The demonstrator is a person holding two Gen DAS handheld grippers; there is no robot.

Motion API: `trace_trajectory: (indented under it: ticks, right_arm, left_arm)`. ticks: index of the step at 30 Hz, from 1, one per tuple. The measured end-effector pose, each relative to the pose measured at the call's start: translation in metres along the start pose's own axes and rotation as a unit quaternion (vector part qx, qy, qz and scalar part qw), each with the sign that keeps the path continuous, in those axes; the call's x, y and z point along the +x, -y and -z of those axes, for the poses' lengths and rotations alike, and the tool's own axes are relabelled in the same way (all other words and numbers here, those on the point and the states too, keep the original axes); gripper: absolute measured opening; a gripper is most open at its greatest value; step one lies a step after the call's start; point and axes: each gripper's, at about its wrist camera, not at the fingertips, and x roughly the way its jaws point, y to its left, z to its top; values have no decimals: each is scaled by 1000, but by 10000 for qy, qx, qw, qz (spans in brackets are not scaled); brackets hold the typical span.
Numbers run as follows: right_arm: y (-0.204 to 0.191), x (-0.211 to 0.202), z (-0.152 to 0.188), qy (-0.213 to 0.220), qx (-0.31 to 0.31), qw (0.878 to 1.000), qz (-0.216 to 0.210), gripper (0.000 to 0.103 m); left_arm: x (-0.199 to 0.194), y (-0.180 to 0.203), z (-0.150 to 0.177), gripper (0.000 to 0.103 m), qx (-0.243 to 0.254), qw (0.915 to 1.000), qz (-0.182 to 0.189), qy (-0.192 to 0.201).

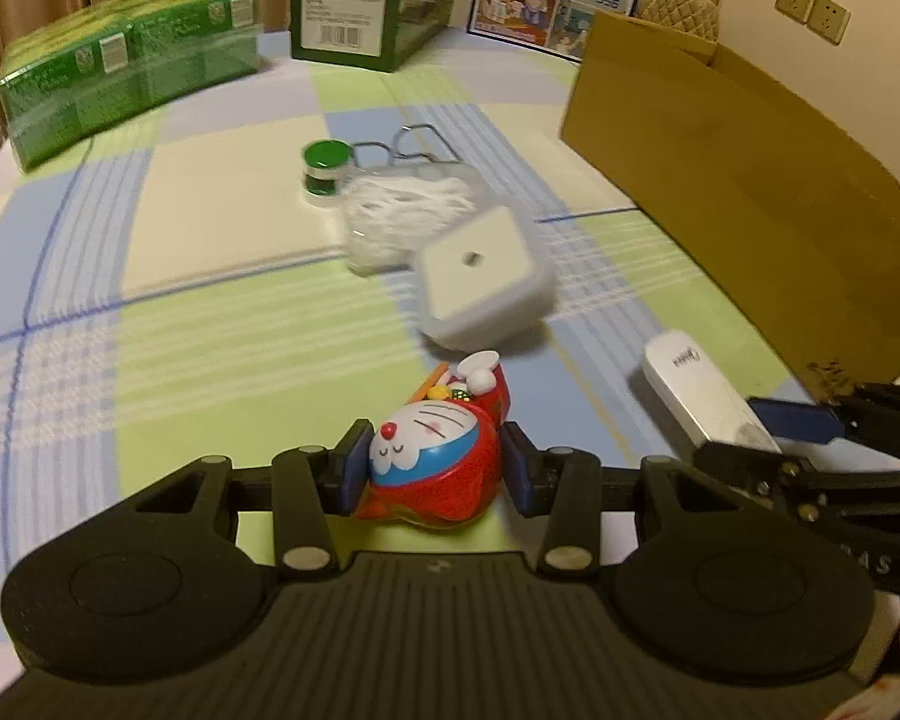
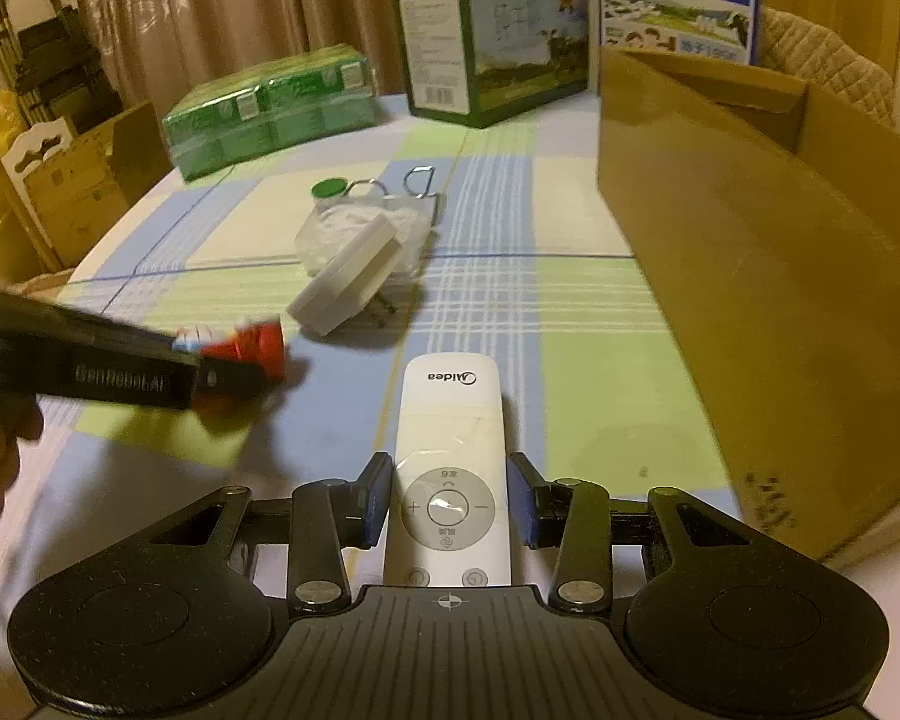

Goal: Organize rigid objects
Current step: 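Grasp the white remote with the right tool while the left tool grasps the red toy, then lift and carry the remote and red toy over the cardboard box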

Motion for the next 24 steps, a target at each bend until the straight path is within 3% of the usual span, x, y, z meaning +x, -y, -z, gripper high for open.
trace_trajectory:
  ticks: [10, 24]
  right_arm:
    - [13, -36, -6, 269, 64, 9996, 82, 38]
    - [25, -97, -15, 727, 156, 9972, -6, 38]
  left_arm:
    - [-27, 26, 11, 39, -663, 9974, 200, 175]
    - [-97, 67, 15, 39, -1320, 9886, 16, 724]
